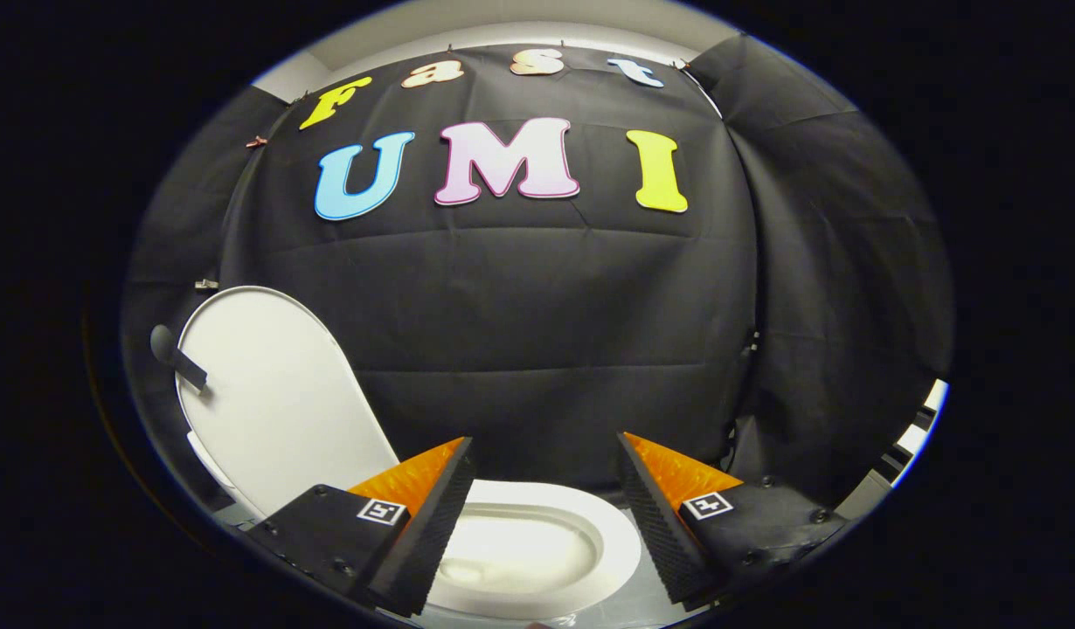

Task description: Open the toilet lid.

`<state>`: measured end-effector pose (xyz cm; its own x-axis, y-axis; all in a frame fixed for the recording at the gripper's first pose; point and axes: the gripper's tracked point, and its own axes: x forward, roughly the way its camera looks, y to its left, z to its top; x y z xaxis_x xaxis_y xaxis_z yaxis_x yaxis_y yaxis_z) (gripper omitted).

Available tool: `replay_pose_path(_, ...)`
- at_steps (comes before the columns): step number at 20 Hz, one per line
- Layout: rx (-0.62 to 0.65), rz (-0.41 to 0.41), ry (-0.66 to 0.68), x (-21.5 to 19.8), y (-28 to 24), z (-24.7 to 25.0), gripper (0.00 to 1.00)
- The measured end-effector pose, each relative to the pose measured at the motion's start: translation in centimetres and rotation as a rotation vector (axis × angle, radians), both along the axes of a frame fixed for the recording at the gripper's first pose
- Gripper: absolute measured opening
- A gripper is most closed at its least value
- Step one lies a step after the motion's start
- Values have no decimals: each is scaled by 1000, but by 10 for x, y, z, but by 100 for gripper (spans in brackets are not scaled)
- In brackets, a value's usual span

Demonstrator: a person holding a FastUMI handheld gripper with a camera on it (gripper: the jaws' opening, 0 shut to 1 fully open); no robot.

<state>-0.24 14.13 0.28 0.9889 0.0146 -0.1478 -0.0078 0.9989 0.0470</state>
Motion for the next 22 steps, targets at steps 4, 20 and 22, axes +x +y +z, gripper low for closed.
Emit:
replay_pose_path(4,0,-6,-26,2,-6,4,99)
replay_pose_path(20,12,-20,-22,2,-16,2,99)
replay_pose_path(22,2,-28,-26,3,-19,3,99)
